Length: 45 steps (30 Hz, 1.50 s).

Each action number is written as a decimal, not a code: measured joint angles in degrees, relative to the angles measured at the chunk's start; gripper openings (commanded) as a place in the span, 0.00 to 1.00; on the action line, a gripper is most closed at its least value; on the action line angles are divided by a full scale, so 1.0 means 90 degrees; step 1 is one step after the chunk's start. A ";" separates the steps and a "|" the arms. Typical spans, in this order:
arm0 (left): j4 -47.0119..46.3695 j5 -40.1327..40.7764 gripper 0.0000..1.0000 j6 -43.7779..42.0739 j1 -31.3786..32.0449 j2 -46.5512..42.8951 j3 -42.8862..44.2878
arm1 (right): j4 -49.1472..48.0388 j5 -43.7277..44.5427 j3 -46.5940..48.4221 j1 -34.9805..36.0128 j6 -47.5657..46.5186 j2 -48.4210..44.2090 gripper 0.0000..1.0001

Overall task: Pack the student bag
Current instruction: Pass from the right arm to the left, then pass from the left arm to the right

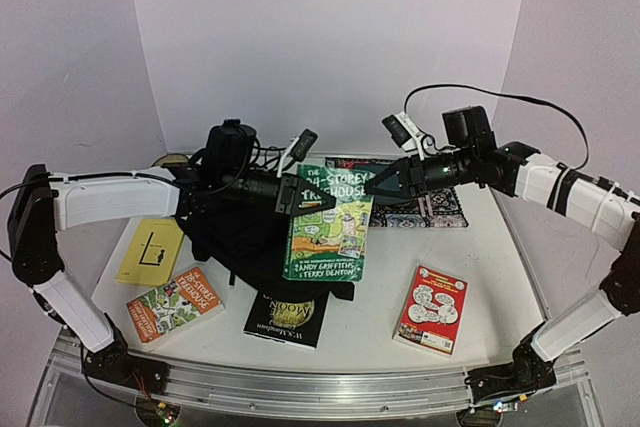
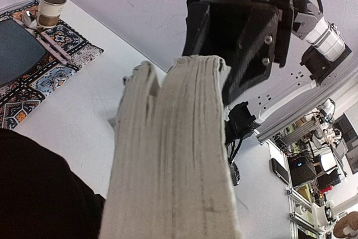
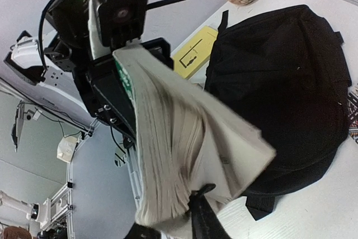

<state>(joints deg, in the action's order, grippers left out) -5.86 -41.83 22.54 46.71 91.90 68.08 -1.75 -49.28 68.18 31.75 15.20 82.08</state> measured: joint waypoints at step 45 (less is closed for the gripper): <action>-0.3081 0.5131 0.00 0.4174 -0.0003 -0.0655 -0.1592 | -0.6100 0.2739 -0.2763 0.0786 0.5409 0.0596 0.98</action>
<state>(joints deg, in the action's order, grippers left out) -33.59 4.36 60.11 46.68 86.01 53.76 -56.65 -24.63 43.31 38.82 63.89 87.45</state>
